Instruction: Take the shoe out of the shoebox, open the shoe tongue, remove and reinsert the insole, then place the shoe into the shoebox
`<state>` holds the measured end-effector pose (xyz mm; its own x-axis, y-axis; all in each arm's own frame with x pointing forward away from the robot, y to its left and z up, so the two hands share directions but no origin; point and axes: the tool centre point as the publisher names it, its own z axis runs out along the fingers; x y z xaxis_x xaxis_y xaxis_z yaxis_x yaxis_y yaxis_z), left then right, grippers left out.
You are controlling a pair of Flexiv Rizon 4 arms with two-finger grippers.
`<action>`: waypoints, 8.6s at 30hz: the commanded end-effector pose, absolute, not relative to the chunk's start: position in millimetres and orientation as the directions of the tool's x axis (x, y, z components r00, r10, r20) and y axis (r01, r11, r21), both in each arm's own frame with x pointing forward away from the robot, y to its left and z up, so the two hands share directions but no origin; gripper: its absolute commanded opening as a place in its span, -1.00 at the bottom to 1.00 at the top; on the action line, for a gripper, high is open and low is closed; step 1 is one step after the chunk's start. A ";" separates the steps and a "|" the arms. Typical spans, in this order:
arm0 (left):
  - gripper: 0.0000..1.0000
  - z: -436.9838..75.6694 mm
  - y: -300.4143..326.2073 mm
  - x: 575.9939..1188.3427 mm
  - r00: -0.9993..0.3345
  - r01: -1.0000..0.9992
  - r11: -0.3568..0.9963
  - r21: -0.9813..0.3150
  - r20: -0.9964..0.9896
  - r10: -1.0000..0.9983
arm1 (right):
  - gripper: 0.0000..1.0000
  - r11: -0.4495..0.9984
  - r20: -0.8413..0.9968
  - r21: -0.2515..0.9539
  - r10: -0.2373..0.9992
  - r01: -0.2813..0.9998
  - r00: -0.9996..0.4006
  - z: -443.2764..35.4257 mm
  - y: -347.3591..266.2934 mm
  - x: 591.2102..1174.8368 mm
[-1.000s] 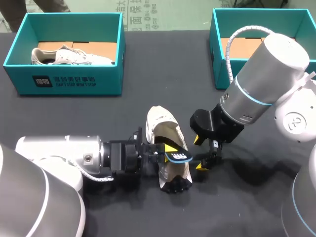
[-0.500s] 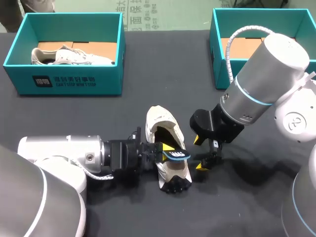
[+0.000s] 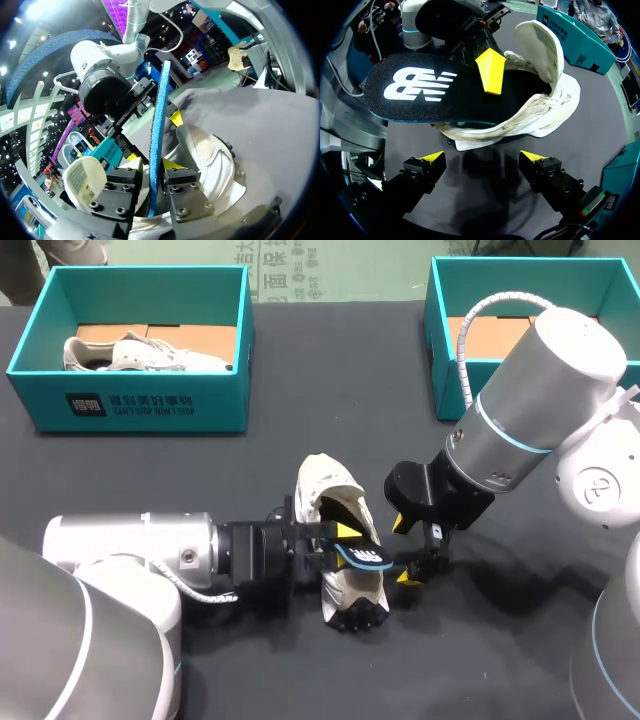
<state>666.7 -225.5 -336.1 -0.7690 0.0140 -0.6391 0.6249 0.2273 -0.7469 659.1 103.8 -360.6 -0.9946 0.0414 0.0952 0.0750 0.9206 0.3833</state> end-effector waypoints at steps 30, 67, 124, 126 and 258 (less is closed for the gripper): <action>-1.00 -333.8 -225.7 661.6 -0.716 0.694 0.167 -0.701 -0.696 0.051 | 1.00 0.921 0.093 0.383 0.043 0.075 -0.995 -362.0 104.7 658.2; -0.43 -316.8 -224.9 651.2 -0.707 0.704 0.147 -0.695 -0.706 0.047 | 1.00 0.921 0.093 0.383 0.043 0.075 -0.995 -362.0 104.7 658.2; -1.00 -322.2 -229.3 653.5 -0.700 0.714 0.136 -0.687 -0.709 0.089 | 1.00 0.921 0.093 0.383 0.043 0.075 -0.995 -362.0 104.7 658.2; -1.00 -325.4 -229.0 655.3 -0.698 0.715 0.142 -0.684 -0.710 0.095 | 1.00 0.921 0.093 0.383 0.043 0.075 -0.995 -362.0 104.7 658.2; -1.00 -248.1 -114.1 670.9 -0.149 0.860 0.084 -0.504 -0.090 0.985 | 1.00 0.949 0.142 0.301 0.053 0.095 -0.988 -306.9 -53.0 665.4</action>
